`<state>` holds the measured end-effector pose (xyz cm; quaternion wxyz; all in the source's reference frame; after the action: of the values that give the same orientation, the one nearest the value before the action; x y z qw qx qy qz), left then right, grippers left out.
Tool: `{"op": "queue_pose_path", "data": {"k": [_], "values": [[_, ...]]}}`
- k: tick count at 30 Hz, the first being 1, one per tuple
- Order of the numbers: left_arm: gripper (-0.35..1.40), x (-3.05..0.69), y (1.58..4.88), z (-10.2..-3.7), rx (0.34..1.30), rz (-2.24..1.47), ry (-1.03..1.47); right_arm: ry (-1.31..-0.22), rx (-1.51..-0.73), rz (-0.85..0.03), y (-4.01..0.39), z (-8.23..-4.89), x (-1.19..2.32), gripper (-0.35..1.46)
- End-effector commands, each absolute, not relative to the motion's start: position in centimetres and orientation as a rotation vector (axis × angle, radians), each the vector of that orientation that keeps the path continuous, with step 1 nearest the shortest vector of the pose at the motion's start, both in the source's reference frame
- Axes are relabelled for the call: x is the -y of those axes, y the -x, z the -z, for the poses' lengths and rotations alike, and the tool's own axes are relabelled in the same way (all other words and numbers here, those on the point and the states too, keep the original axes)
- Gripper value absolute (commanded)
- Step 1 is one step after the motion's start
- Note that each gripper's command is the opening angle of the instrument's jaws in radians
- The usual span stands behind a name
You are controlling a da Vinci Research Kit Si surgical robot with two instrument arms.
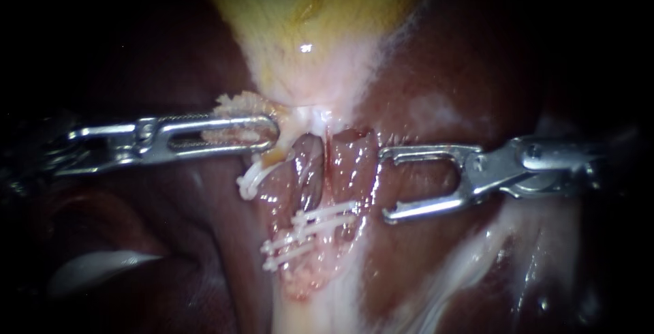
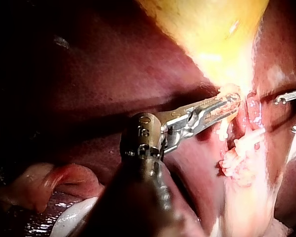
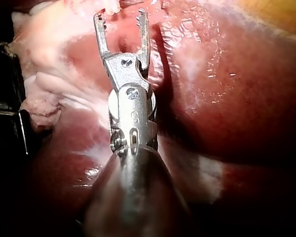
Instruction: Going back second clip right tube
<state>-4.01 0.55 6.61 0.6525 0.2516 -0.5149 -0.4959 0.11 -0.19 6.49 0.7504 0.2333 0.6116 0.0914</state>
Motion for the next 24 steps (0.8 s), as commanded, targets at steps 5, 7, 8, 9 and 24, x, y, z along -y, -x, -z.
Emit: {"op": "queue_pose_path", "data": {"k": [5, 7, 8, 9, 24], "values": [[-0.35, -0.56, 4.03, -6.63, 1.169, 1.125, -0.571, -0.511, -1.336, -0.200, -0.08, -6.49, 0.19, 0.50], [-0.35, -0.56, 4.05, -6.65, 1.169, 1.126, -0.569, -0.512, -1.336, -0.200, -0.08, -6.49, 0.19, 0.50], [-0.35, -0.56, 4.06, -6.66, 1.169, 1.126, -0.568, -0.512, -1.336, -0.200, -0.07, -6.49, 0.19, 0.50], [-0.35, -0.55, 4.08, -6.67, 1.169, 1.126, -0.567, -0.512, -1.336, -0.200, -0.07, -6.49, 0.20, 0.50], [-0.35, -0.53, 4.35, -7.20, 1.158, 1.106, -0.549, -0.515, -1.337, -0.196, 0.01, -6.47, 0.21, 0.50]]}}
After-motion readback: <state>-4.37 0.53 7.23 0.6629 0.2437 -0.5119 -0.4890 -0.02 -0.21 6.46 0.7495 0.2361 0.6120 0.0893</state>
